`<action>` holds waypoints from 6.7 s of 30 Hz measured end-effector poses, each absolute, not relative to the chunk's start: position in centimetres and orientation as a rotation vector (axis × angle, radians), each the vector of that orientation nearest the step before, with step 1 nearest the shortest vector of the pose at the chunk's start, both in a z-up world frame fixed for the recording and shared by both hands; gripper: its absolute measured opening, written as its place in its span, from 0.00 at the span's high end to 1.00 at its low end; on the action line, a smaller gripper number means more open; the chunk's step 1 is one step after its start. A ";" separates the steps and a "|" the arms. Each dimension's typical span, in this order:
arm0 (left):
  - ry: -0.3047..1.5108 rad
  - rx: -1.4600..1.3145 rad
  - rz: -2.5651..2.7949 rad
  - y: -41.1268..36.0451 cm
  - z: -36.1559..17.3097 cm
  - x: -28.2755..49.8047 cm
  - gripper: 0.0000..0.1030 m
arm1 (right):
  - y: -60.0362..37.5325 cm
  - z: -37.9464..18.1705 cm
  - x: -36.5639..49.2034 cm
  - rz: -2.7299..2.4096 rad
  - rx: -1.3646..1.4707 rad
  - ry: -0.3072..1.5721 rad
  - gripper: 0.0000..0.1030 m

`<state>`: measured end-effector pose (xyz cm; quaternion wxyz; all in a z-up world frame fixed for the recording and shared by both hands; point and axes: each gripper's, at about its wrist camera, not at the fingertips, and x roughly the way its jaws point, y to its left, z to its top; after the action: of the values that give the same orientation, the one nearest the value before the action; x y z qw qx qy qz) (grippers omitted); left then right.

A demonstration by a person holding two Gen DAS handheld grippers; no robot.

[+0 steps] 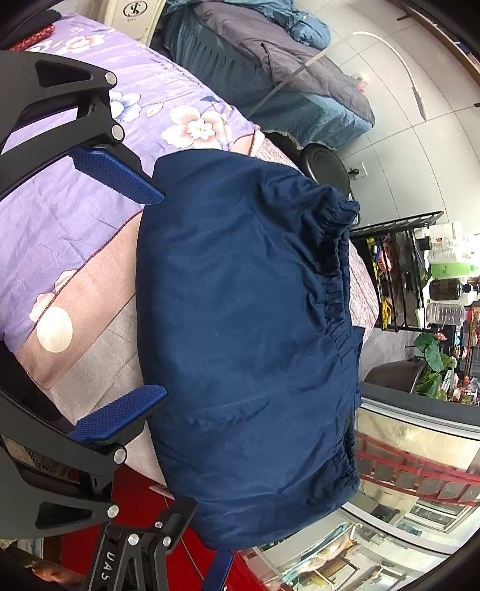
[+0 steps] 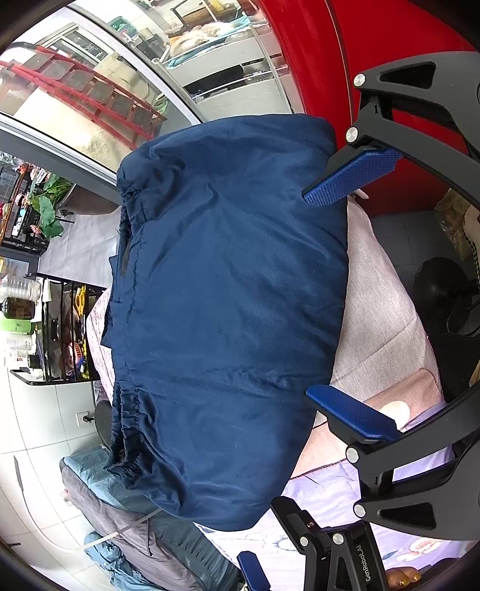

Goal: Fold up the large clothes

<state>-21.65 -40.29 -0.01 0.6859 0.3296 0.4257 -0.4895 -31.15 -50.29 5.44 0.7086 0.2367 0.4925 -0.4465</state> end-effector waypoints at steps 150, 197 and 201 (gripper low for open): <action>0.905 0.804 -1.071 -39.6 -0.4 -23.0 0.06 | -51.1 4.6 -30.4 -0.978 0.530 1.103 0.06; 0.880 0.747 -1.071 -39.1 0.5 -22.8 0.06 | -51.2 4.5 -30.8 -0.980 0.537 1.105 0.06; 0.882 0.755 -1.070 -39.1 0.4 -22.8 0.06 | -51.2 4.5 -30.8 -0.980 0.537 1.105 0.06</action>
<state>-22.76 -39.06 0.44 0.7042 0.3396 0.3967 -0.4811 -30.78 -51.19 4.48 0.7070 0.2416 0.4973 -0.4410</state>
